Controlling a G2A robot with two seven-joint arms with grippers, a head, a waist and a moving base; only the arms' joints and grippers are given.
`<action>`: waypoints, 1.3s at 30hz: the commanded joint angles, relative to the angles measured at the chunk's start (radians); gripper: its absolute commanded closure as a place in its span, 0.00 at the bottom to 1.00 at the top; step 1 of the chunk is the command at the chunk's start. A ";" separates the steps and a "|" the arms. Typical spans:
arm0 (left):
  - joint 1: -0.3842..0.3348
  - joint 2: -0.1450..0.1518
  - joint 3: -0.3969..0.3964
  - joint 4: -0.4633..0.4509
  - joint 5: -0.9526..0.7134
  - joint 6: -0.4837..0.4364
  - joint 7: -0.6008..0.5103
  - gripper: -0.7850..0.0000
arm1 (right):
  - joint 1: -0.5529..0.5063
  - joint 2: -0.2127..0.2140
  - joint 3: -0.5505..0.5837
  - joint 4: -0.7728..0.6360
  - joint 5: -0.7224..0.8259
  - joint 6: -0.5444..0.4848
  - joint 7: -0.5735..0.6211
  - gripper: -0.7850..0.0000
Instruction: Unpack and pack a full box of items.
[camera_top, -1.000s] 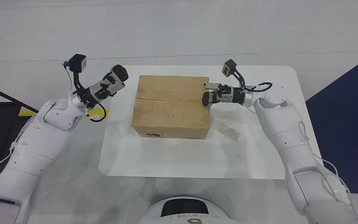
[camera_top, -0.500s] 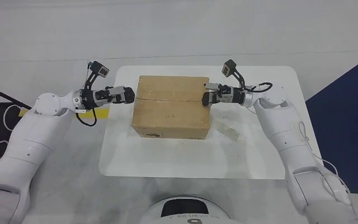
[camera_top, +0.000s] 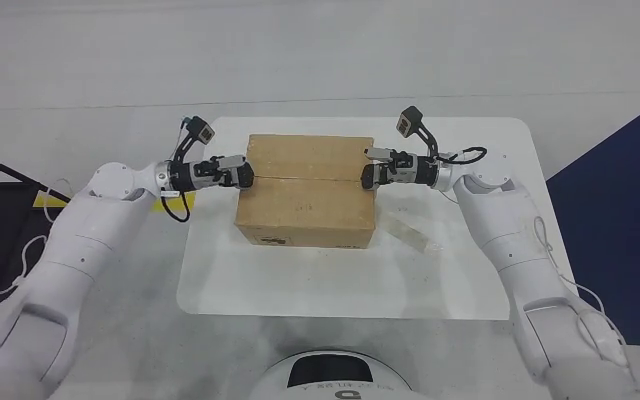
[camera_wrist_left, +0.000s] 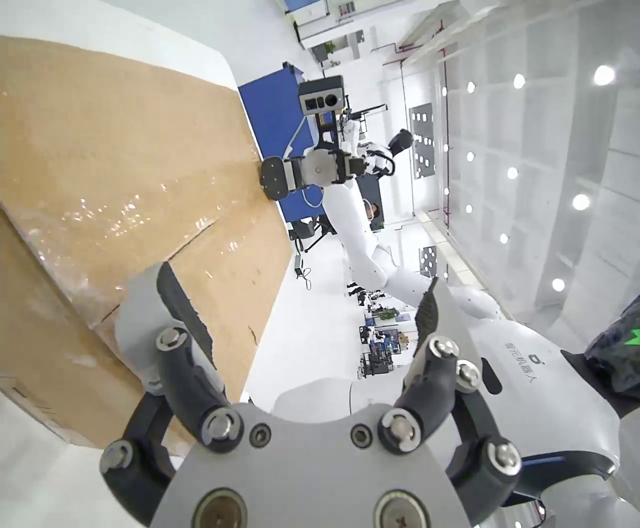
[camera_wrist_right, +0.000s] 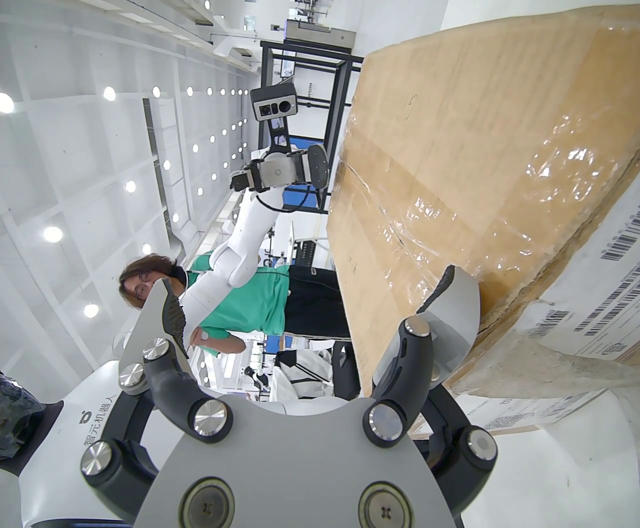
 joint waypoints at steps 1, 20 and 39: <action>-0.011 -0.011 0.008 0.017 0.006 0.003 -0.003 0.00 | 0.000 0.000 0.000 0.000 0.000 0.000 0.000 0.00; -0.063 -0.089 0.041 0.165 0.038 0.006 -0.006 0.00 | 0.000 0.000 0.000 0.000 0.000 0.000 0.000 0.00; -0.069 -0.097 0.037 0.170 0.046 0.010 -0.010 0.00 | -0.285 0.073 0.322 -0.237 0.113 -0.139 -0.111 0.00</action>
